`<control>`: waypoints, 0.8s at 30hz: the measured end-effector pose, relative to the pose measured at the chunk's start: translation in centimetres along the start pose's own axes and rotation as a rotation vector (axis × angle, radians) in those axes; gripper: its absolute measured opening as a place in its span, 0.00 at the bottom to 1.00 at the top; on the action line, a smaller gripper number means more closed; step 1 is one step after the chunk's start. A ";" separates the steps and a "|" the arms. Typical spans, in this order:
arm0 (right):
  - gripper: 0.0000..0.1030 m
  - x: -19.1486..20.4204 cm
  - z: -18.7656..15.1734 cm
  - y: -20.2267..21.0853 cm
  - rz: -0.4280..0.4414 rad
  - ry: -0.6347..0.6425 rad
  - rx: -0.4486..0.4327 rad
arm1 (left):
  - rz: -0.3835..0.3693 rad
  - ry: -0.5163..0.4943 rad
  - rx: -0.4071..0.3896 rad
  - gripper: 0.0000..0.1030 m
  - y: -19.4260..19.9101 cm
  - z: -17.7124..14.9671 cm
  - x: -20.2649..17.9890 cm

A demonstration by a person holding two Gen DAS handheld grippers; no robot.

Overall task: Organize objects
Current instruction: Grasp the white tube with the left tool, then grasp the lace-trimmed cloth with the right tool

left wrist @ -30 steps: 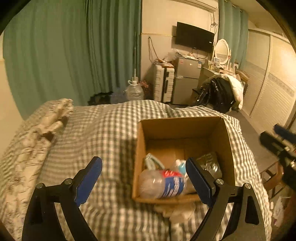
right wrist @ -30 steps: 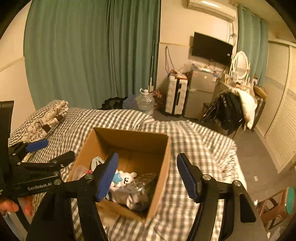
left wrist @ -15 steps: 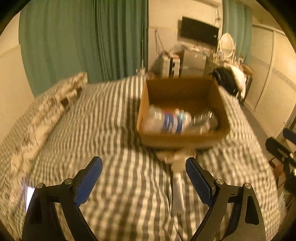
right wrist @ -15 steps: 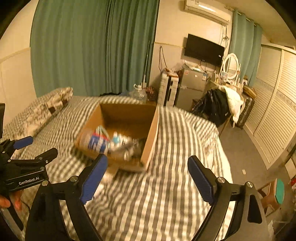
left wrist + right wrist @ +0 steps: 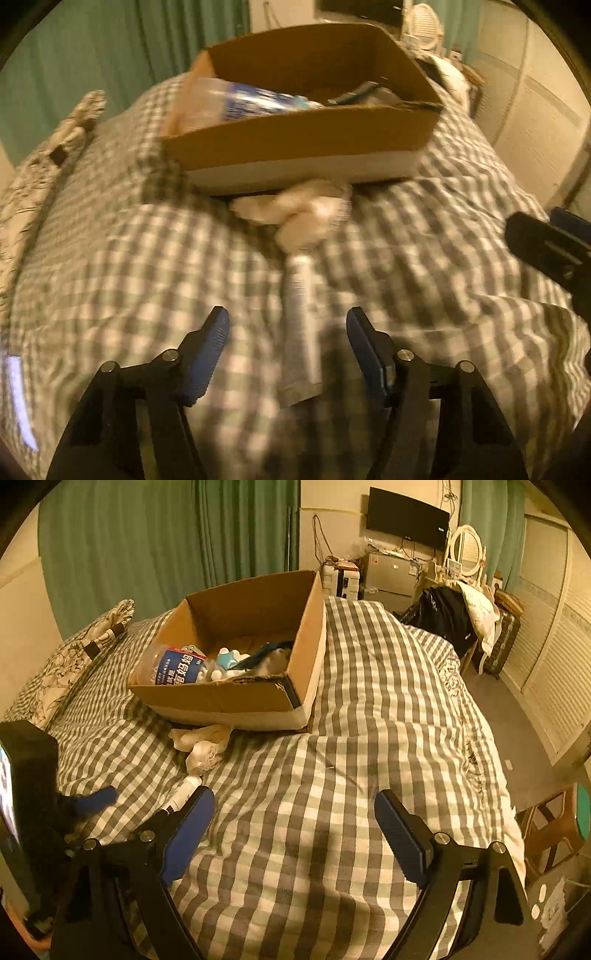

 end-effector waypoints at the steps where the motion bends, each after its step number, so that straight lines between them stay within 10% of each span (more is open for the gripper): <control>1: 0.86 0.0 -0.1 -0.2 0.003 -0.003 0.005 | -0.012 -0.008 0.019 0.62 -0.6 -0.2 -0.4; 4: 0.86 0.0 -0.3 -0.4 0.009 -0.007 0.016 | 0.005 -0.021 0.081 0.29 -2.4 -0.9 -0.5; 7: 0.86 0.1 -0.2 -0.2 0.005 -0.007 0.010 | 0.002 -0.018 0.081 0.16 -2.3 -1.0 -0.5; 15: 0.86 0.2 -0.4 1.3 -0.018 -0.003 -0.008 | -0.061 0.060 -0.014 0.15 4.5 0.0 1.9; 24: 0.86 4.2 1.2 0.6 0.095 0.033 -0.016 | 0.029 0.135 -0.177 0.15 9.0 5.0 8.2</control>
Point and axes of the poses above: each gripper's, at about its wrist camera, not at the fingertips, and y roughly against the way its jaws point, x to its left, z to its top, the point moved 9 cm from there along -y, roughly the way its jaws point, and after that the axes turned 7 degrees about y, right-handed, at the moved point
